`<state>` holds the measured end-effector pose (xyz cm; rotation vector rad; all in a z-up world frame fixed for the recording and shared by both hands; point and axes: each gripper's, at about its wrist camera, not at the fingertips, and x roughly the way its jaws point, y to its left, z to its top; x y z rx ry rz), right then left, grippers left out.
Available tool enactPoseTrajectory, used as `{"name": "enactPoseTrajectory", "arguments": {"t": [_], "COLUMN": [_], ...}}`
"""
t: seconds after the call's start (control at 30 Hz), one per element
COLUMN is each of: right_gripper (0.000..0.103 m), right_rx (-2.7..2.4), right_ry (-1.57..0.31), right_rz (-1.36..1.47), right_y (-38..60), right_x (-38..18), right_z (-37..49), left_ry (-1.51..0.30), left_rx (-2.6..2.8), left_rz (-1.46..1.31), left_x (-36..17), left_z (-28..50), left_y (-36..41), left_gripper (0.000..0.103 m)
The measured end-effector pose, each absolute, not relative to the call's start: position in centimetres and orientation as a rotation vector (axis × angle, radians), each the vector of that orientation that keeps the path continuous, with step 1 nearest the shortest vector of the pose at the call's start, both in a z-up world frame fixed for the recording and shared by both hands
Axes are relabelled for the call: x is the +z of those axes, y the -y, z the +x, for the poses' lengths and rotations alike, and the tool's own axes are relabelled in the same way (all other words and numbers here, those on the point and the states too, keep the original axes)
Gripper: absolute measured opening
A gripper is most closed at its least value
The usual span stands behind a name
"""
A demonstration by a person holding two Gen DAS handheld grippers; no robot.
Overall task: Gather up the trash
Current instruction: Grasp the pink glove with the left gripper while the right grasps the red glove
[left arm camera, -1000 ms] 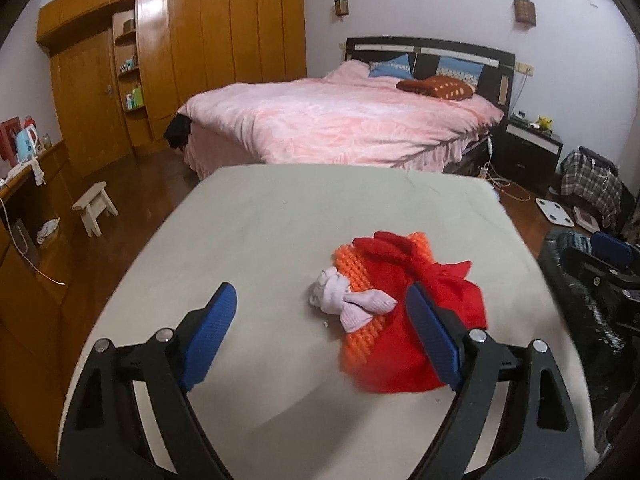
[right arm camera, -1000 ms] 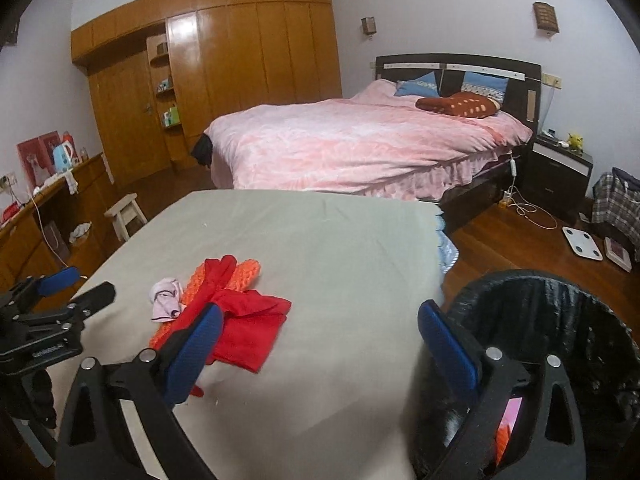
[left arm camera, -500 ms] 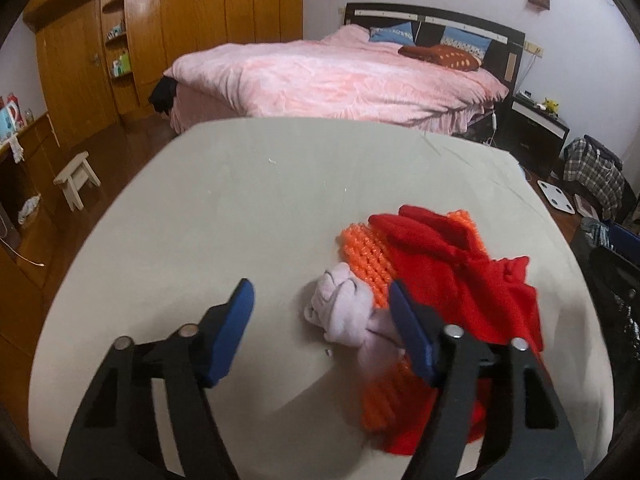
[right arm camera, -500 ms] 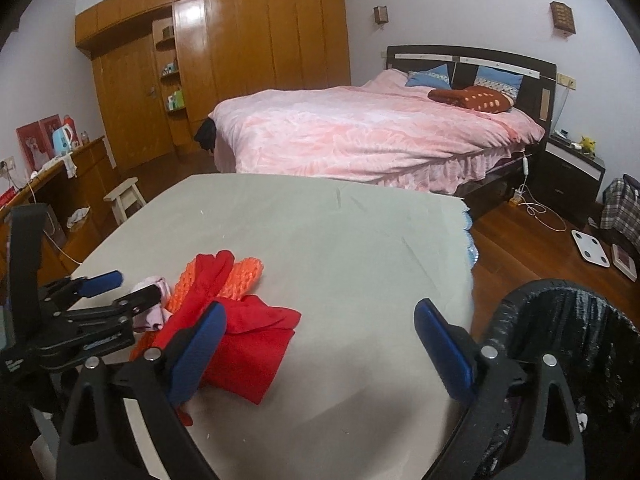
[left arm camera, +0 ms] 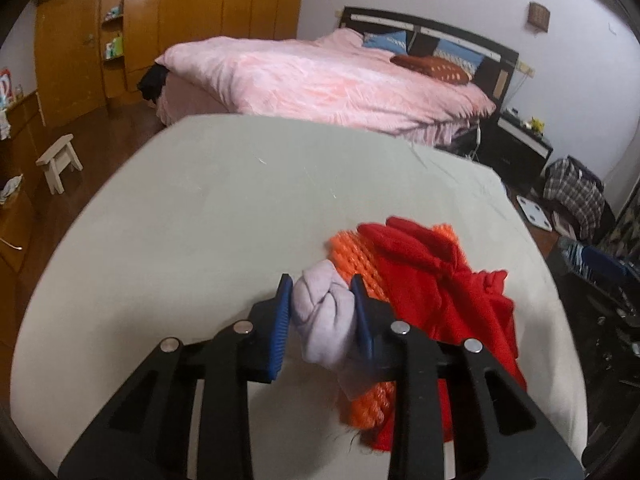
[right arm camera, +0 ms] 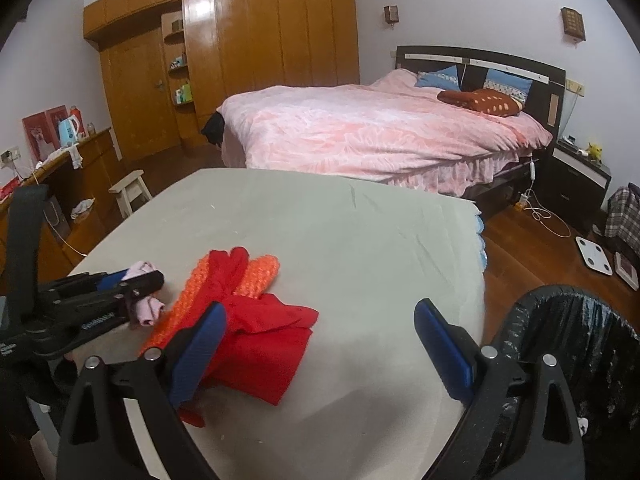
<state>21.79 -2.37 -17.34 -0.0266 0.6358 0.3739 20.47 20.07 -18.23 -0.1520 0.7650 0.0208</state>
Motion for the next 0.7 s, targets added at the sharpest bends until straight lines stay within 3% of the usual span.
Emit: {"name": "enactPoseTrajectory", "arguments": {"t": [0.47, 0.7], "right_gripper": [0.078, 0.062], "right_rx": [0.476, 0.484], "right_ry": [-0.689, -0.739], "right_rz": [-0.036, -0.031], "right_y": [-2.6, -4.1], "right_x": [-18.6, -20.1], "right_z": [20.1, 21.0], "left_ry": [-0.744, -0.757], "left_rx": [0.082, 0.093], "left_rz": [-0.098, -0.1], "left_x": [-16.6, -17.1], "left_z": [15.8, 15.1], "left_y": [-22.4, -23.2], "left_gripper": [0.028, 0.028]}}
